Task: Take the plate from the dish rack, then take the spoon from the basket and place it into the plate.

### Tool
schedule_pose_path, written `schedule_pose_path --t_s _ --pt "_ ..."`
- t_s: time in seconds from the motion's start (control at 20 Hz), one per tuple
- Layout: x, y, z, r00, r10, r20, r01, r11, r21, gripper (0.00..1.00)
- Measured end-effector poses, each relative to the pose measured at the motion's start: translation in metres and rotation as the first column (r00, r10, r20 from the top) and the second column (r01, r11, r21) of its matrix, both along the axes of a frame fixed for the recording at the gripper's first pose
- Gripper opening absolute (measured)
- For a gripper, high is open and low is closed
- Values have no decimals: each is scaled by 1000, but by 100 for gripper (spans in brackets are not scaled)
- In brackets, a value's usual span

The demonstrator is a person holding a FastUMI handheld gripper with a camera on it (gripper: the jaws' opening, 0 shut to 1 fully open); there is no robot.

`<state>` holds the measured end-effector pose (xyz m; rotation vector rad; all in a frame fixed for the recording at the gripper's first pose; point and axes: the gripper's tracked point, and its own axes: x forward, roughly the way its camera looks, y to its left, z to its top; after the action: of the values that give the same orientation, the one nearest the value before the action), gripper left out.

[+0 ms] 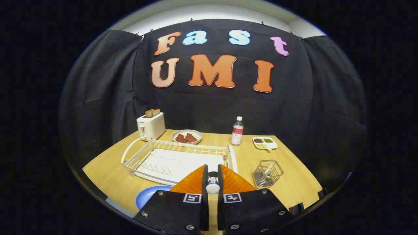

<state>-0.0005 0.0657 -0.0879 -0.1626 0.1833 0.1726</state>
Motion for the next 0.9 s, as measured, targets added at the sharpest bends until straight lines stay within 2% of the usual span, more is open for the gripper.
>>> schedule_pose_path --t_s 0.55,0.9 --pt "-32 86 -61 976 200 -92 -198 980 29 10" --pt "-29 103 -111 952 254 -172 -256 967 10 10"
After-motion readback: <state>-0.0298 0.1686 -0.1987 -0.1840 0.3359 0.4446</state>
